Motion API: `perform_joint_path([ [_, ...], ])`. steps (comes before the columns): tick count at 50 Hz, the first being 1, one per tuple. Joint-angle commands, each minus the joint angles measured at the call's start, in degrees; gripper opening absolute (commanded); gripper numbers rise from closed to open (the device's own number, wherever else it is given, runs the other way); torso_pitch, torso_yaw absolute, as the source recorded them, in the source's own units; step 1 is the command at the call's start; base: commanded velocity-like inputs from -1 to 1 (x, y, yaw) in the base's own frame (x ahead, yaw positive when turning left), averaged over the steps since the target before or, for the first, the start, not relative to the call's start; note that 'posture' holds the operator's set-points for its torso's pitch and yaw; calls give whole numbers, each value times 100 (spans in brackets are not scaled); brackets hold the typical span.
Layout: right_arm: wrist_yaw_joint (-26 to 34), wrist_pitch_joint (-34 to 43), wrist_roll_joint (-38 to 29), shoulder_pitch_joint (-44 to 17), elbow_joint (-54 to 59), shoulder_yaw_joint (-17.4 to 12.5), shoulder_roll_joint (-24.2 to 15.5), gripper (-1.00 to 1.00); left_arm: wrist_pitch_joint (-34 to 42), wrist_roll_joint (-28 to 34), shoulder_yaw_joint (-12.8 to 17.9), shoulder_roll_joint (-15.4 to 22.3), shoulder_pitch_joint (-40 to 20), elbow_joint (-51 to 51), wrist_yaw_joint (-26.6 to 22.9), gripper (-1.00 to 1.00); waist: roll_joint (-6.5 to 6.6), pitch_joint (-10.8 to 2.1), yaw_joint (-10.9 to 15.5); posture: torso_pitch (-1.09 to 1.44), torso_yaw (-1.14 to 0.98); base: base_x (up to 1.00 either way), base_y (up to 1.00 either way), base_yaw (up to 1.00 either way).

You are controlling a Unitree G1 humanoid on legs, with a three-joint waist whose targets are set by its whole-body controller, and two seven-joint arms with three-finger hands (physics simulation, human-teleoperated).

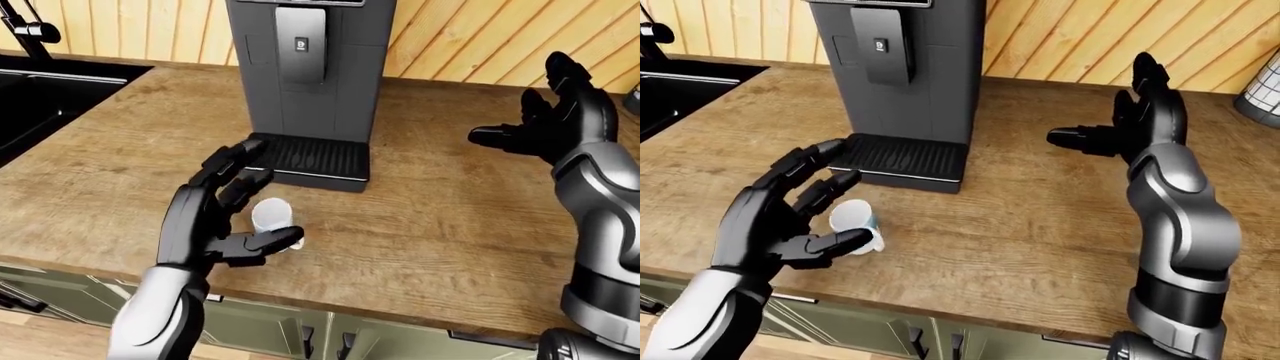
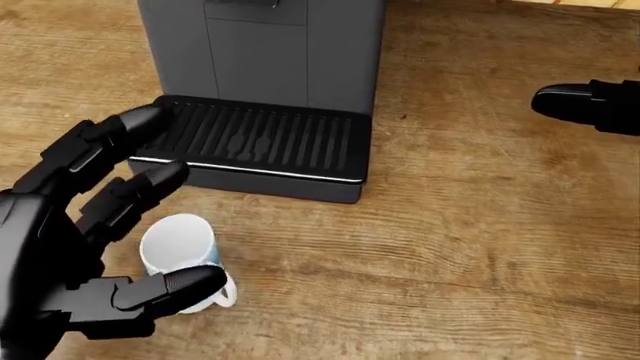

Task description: Pick the mug from under the coffee machine dispenser and place it on the counter.

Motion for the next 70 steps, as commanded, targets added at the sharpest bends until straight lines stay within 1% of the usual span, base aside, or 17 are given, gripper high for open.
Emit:
perform_joint_path([
  [1,0,-106,29,-208,-162,-77,-112,100,-38,-71,53,43,-182,-202,-13,59,-20,-107,8,0,0,0,0,0],
  [9,7,-162,9,-251,-36,-55,-137,100,486,-339,282,198,-773,-362,67,73,-19,-104,15,0,0,0,0,0],
  [11,25,-172,5,-168,-103,-67,-118,100,778,-495,421,241,-1014,-495,110,80,-17,-105,11,0,0,0,0,0],
  [13,21,-56,63,-251,-141,-118,-182,100,851,-646,503,342,-1171,-512,178,89,-15,-99,16,0,0,0,0,0],
  [15,17,-159,29,-305,12,-81,-194,100,935,-761,595,418,-1295,-502,220,100,-9,-92,12,0,0,0,0,0],
  [16,17,-157,34,-304,5,-72,-190,100,944,-802,611,479,-1373,-441,208,100,-2,-82,12,0,0,0,0,0],
  [18,34,-262,-11,-198,24,-45,-140,100,1074,-935,782,568,-1565,-441,208,100,6,-81,6,0,0,0,0,0],
  [22,28,-168,8,-222,-56,-70,-145,100,1290,-1194,1071,776,-1898,-421,260,100,11,-81,1,0,0,0,0,0],
  [26,30,-172,-6,-249,-33,-60,-138,100,1375,-1500,1352,1122,-2300,-238,328,100,25,-58,-4,0,0,0,0,0],
  [33,39,-175,-2,-225,-47,-76,-148,100,1321,-1995,1583,1553,-2531,-27,533,100,47,-40,-12,0,0,0,0,0],
  [39,43,-176,9,-248,-23,-85,-174,100,1317,-2607,1846,2096,-3020,344,827,100,62,-25,-20,0,0,0,0,0],
  [43,43,-167,11,-258,-25,-76,-179,100,1198,-3012,1907,2431,-3133,528,1087,100,77,-10,-25,0,0,0,0,0],
  [45,47,-165,14,-282,-10,-77,-194,100,1079,-3165,1982,2806,-3356,745,1173,100,89,-6,-29,0,0,0,0,0],
  [47,52,-158,20,-293,-10,-81,-207,100,986,-3371,2005,3072,-3465,899,1281,100,98,-7,-32,0,0,0,0,0],
  [51,57,-166,23,-308,9,-83,-224,100,716,-3689,2016,3397,-3393,1081,1475,100,118,18,-40,0,0,0,0,0],
  [60,53,-119,39,-360,4,-80,-260,100,258,-4371,2042,4120,-3488,1529,1854,100,160,25,-46,0,0,0,0,0],
  [70,49,-98,79,-425,38,-108,-326,100,-249,-4669,2066,4819,-3582,2030,1988,100,199,42,-53,0,0,0,0,0],
])
